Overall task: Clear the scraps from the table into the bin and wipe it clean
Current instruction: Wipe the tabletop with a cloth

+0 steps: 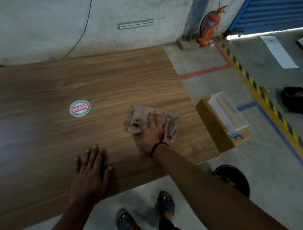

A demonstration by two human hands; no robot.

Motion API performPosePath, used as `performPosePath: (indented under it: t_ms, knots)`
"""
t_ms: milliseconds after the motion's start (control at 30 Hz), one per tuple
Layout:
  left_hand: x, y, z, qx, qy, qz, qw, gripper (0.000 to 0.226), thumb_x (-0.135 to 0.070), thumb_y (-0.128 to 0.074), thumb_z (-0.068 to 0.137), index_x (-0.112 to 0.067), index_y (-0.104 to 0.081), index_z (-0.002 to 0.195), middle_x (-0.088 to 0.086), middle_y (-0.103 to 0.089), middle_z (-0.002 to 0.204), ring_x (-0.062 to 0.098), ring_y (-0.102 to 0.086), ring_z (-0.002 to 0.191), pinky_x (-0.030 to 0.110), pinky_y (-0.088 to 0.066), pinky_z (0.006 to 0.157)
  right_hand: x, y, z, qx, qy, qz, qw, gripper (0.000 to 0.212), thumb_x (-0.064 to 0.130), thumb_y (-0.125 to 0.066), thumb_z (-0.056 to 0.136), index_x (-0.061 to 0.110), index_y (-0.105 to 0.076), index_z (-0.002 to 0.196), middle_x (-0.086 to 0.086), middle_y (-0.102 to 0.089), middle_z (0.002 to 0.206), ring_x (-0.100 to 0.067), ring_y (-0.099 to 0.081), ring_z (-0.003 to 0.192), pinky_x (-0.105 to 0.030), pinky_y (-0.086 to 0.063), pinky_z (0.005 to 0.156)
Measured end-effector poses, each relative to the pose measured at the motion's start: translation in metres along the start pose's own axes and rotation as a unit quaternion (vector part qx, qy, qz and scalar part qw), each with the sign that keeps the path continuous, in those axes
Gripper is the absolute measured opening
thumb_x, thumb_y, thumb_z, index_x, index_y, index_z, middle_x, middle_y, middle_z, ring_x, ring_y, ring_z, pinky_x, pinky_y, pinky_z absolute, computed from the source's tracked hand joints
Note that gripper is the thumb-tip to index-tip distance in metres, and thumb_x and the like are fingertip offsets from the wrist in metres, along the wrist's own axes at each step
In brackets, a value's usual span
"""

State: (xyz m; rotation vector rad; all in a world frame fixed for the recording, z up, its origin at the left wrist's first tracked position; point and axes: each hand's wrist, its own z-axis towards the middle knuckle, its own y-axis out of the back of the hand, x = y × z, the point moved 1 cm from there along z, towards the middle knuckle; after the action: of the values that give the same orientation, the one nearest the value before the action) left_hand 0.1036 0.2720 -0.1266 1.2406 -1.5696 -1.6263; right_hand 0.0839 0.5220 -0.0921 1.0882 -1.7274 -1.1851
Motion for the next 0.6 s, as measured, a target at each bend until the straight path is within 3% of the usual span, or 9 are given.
performPosePath:
  t_ms: [133,267,333,400,533,600]
  knots:
    - [0.000,0.002,-0.001,0.003,0.006,-0.006,1.000,0.074,-0.062,-0.012,0.091,-0.018,-0.030,0.148,0.003,-0.021,0.156,0.021,-0.014,0.145,0.044,-0.008,0.117,0.017,0.007,0.007,0.033,0.069,0.049,0.996,0.052,0.037,-0.031,0.091,0.039,-0.028,0.144,0.002,-0.003,0.161,-0.026,0.006,0.147,-0.060,0.006,0.114]
    - [0.000,0.000,-0.001,0.003,0.008,-0.004,1.000,0.071,-0.059,-0.017,0.092,-0.018,-0.029,0.148,0.002,-0.019,0.157,0.020,-0.013,0.145,0.044,-0.010,0.117,-0.051,0.035,0.039,-0.095,-0.039,0.085,0.991,0.060,0.012,-0.046,0.084,0.032,-0.040,0.139,-0.001,-0.020,0.157,-0.027,-0.015,0.144,-0.059,-0.018,0.112]
    - [0.000,-0.002,-0.001,0.003,0.007,-0.008,1.000,0.069,-0.058,-0.021,0.092,-0.019,-0.027,0.149,0.001,-0.017,0.157,0.019,-0.011,0.146,0.044,-0.008,0.117,-0.088,0.047,0.049,-0.104,-0.126,0.076,0.984,0.060,0.008,-0.046,0.082,0.032,-0.041,0.137,-0.004,-0.015,0.158,-0.032,-0.012,0.144,-0.061,-0.012,0.113]
    - [0.001,-0.003,0.000,0.004,0.006,-0.005,1.000,0.069,-0.059,-0.019,0.092,-0.020,-0.026,0.149,0.001,-0.016,0.158,0.018,-0.009,0.146,0.043,-0.008,0.118,-0.109,0.045,0.058,-0.056,-0.173,0.048,0.982,0.054,0.014,-0.045,0.086,0.034,-0.041,0.135,-0.003,-0.008,0.159,-0.032,-0.005,0.145,-0.062,-0.003,0.113]
    - [0.000,-0.001,0.000,0.001,0.009,-0.010,1.000,0.070,-0.060,-0.015,0.092,-0.021,-0.026,0.149,0.002,-0.018,0.157,0.019,-0.011,0.146,0.045,-0.011,0.117,-0.094,0.019,0.073,0.000,-0.169,0.020,0.985,0.053,0.032,-0.036,0.087,0.043,-0.031,0.138,0.006,0.001,0.160,-0.035,0.004,0.146,-0.067,-0.002,0.110]
    - [-0.002,-0.001,0.000,0.003,0.007,-0.008,1.000,0.070,-0.061,-0.014,0.093,-0.021,-0.025,0.150,0.001,-0.016,0.158,0.019,-0.009,0.147,0.044,-0.010,0.117,-0.064,0.009,0.070,0.005,-0.101,-0.002,0.995,0.053,0.037,-0.036,0.090,0.040,-0.027,0.142,0.003,0.000,0.161,-0.030,0.005,0.147,-0.066,0.001,0.111]
